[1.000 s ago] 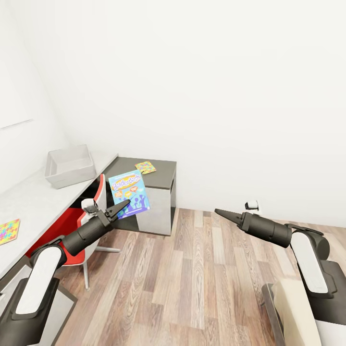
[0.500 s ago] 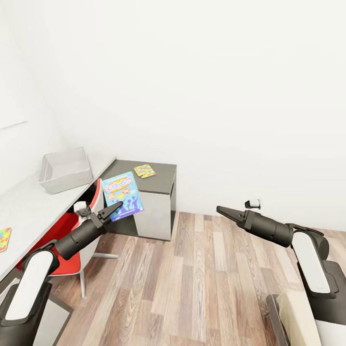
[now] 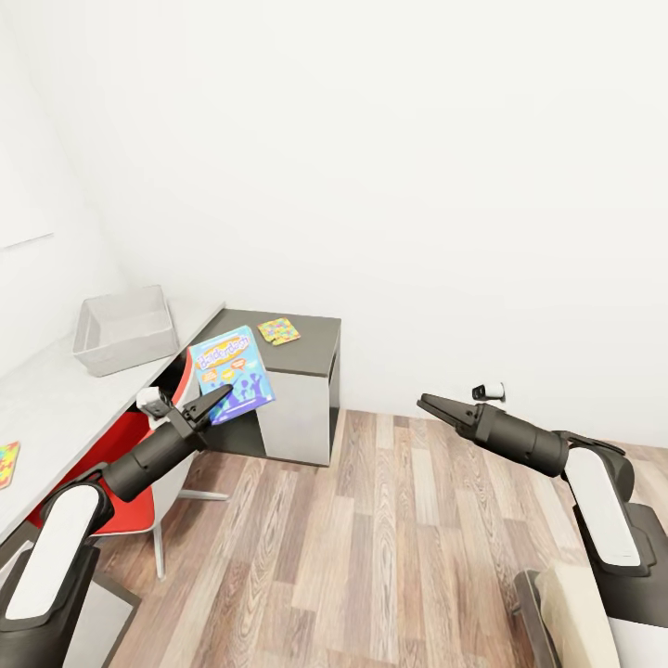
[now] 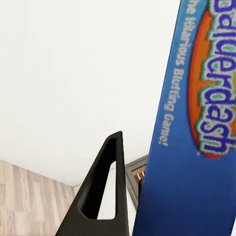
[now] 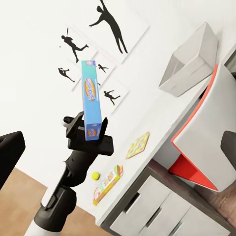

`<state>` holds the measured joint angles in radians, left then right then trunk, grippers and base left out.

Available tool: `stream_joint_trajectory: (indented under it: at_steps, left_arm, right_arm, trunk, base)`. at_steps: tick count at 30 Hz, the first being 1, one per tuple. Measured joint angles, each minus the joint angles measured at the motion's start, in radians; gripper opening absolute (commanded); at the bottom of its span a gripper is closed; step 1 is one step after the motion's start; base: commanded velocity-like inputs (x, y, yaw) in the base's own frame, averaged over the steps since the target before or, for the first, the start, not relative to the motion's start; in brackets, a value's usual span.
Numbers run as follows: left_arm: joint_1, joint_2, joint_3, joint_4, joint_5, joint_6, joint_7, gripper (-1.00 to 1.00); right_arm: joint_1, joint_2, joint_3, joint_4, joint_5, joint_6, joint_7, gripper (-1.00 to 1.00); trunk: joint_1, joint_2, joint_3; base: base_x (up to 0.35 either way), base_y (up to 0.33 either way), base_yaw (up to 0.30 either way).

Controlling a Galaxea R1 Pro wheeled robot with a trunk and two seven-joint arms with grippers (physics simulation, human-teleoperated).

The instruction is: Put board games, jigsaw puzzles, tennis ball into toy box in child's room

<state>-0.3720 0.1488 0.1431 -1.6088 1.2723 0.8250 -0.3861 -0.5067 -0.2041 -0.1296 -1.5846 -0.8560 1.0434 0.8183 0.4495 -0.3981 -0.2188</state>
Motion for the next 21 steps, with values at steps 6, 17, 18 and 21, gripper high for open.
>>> stream_joint_trajectory:
  at_steps: [6,17,18,21]
  left_arm:
    - [0.0,0.0,0.0,0.0,0.001,0.0,0.001,-1.0]
    - [0.0,0.0,0.001,0.0,0.001,0.0,0.0,-1.0]
    - [0.0,0.0,0.001,0.0,0.0,0.0,0.0,-1.0]
    - [0.0,0.0,0.001,0.001,0.0,0.0,0.0,-1.0]
  right_arm:
    - [0.0,0.0,0.001,0.0,-0.001,0.0,0.0,1.0]
    - [0.0,0.0,0.005,-0.002,-0.001,0.0,0.0,1.0]
    - [0.0,0.0,0.005,-0.002,-0.001,0.0,0.0,1.0]
    - [0.0,0.0,0.006,-0.004,-0.001,0.0,0.0,1.0]
  trunk:
    - [0.0,0.0,0.0]
    - [0.0,0.0,0.002]
    - [0.0,0.0,0.002]
    - [0.0,0.0,0.004]
  base:
    - [0.003,0.0,0.0]
    - [0.096,-0.018,0.0]
    - [0.22,-0.071,0.0]
    - [0.249,-0.089,0.0]
